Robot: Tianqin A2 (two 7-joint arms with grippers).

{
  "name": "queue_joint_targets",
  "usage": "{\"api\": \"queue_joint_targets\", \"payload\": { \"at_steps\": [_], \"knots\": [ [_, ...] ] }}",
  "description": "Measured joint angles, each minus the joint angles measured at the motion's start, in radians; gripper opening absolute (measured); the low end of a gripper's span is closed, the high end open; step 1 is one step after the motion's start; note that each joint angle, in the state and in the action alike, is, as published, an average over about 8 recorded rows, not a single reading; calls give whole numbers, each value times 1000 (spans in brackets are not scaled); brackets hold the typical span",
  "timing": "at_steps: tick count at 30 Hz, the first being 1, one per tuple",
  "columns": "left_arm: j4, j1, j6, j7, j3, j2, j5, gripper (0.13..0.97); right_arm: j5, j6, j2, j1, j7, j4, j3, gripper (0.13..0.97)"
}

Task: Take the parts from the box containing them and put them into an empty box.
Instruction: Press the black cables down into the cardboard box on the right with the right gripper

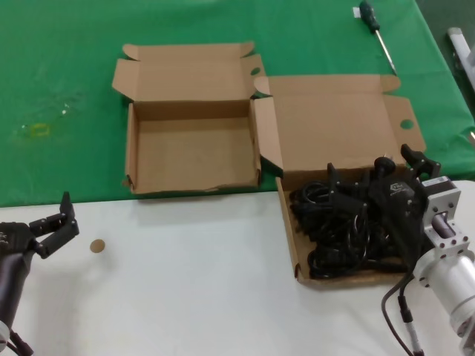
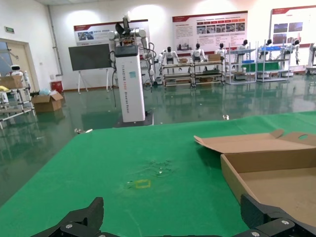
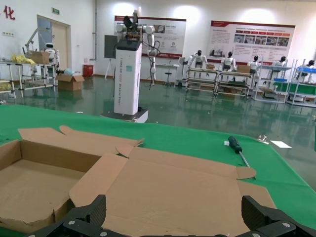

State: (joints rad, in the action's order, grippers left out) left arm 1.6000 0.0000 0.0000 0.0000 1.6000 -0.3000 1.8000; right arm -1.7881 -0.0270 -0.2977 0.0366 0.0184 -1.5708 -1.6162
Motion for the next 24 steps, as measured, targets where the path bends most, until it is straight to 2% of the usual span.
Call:
{"api": "queue_joint_targets", "payload": {
  "at_steps": [24],
  "knots": [
    [0, 0, 0, 0, 0, 0, 0, 966, 0, 0, 0, 0, 0, 0, 0, 966]
  ]
}}
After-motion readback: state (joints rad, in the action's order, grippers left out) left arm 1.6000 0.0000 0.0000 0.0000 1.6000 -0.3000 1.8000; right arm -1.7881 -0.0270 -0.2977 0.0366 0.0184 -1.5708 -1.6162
